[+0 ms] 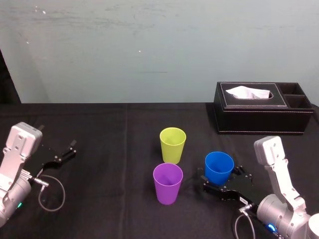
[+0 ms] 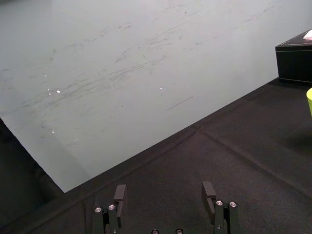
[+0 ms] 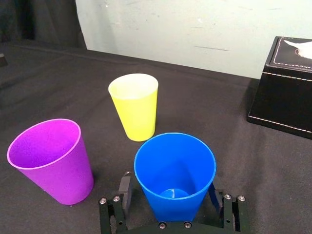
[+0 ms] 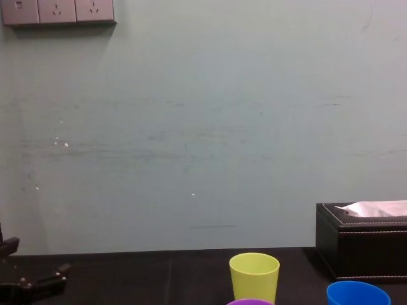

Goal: Stack the three plastic cups sequentially using one hand.

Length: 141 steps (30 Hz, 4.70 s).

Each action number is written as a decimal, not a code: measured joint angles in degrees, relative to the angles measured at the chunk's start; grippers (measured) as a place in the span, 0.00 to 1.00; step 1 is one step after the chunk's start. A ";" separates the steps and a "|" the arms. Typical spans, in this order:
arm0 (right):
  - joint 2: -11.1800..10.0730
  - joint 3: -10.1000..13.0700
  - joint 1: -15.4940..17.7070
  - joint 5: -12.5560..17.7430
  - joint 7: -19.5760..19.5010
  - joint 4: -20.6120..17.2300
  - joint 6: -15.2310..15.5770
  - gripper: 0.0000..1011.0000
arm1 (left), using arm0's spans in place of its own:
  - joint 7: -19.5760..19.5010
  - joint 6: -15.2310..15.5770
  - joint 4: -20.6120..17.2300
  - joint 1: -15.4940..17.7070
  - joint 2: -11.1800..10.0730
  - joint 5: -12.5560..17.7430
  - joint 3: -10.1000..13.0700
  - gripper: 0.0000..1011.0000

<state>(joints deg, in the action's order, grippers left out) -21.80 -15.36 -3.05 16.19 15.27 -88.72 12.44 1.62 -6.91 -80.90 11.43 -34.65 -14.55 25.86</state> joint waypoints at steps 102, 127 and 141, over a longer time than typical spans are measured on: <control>0.52 -3.57 -13.33 0.88 2.95 -4.59 11.12 0.71 | 0.00 0.00 0.00 0.00 0.00 0.00 0.00 0.99; 5.63 -7.47 -21.09 -0.91 3.11 6.21 11.13 0.71 | 0.00 0.00 0.00 0.00 0.00 0.00 0.00 0.99; 6.60 -7.96 -22.25 -1.37 3.40 8.51 10.24 0.71 | 0.00 0.00 0.00 0.00 0.00 0.00 0.00 0.99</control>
<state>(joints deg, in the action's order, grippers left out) -15.20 -23.32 -25.30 14.82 18.68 -80.21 22.68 1.62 -6.91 -80.90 11.43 -34.64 -14.55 25.86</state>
